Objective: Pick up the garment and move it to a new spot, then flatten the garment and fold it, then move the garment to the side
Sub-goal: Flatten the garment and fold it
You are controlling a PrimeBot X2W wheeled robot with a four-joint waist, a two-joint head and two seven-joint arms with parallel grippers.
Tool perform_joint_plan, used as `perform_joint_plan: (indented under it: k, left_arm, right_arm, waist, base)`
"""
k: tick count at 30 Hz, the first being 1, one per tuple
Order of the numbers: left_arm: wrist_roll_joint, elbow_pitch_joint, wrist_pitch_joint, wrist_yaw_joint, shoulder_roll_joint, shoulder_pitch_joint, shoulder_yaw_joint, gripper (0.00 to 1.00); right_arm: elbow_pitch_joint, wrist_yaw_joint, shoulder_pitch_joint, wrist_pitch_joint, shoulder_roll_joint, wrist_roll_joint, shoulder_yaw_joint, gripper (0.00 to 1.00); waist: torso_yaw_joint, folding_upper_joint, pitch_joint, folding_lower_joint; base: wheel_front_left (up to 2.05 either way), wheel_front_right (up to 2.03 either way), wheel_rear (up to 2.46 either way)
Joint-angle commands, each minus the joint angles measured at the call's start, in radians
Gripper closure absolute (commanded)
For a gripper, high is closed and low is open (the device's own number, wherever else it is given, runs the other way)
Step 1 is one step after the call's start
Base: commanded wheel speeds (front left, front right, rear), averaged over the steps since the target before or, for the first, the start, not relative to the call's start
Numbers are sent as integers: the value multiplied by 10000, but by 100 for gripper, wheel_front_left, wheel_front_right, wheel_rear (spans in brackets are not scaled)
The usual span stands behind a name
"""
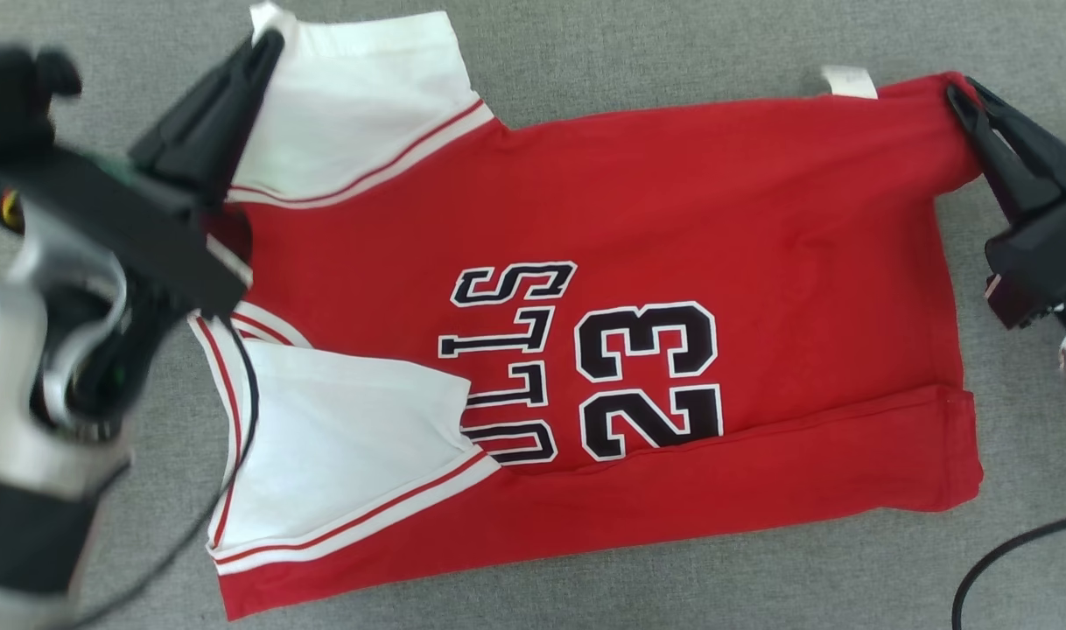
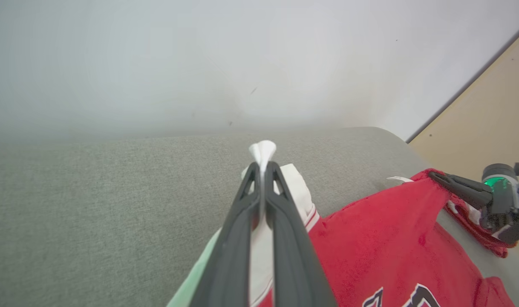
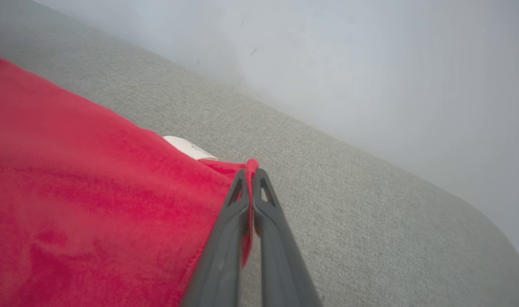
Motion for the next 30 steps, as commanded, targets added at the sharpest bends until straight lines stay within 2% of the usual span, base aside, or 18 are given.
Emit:
perform_joint_plan:
  k: [1, 4, 7, 11, 18, 22, 26, 30]
  left_arm:
    - [-139, -666, -111, 106, 113, 561, 136, 100]
    - [-390, -1801, -180, 287, 262, 1339, 369, 100]
    - [-521, -2770, -225, 455, 412, 2096, 552, 100]
    - [-729, -3924, -432, 672, 476, 3204, 733, 100]
    - [-599, -4995, -901, 1018, 602, 4909, 979, 100]
    - [-652, -5224, -1124, 1142, 611, 5657, 1139, 100]
    - [-947, -5358, -1460, 1293, 416, 6695, 1260, 100]
    - [-1270, -5313, -1850, 1233, 114, 7601, 1279, 100]
  right_arm:
    - [59, -7, 444, -158, 225, -482, -420, 100]
    - [-215, -7, 1100, -237, 504, -1645, -1261, 100]
    - [-1182, -7, 1959, -243, 794, -2794, -2351, 100]
    - [-2356, -9, 3655, -223, 1126, -3345, -3729, 100]
    - [-3580, -9, 5792, -226, 1587, -3547, -5070, 100]
    - [-3846, -9, 6496, -226, 1806, -3139, -5477, 100]
    - [-4067, -9, 7242, -227, 2105, -2513, -5885, 100]
    - [-4188, -9, 7604, -227, 2235, -2037, -6101, 100]
  waist:
    - [6, 0, -68, 1]
    - [34, 0, -174, 1]
    - [67, 0, -278, 1]
    - [135, 0, -414, 1]
    - [216, 0, -562, 1]
    - [208, 0, -663, 1]
    - [133, 0, -792, 1]
    - [121, 0, -882, 1]
  base:
    - [0, 0, 0]
    - [0, 0, 0]
    - [0, 0, 0]
    - [0, 0, 0]
    - [0, 0, 0]
    - [0, 0, 0]
    - [0, 0, 0]
    - [0, 0, 0]
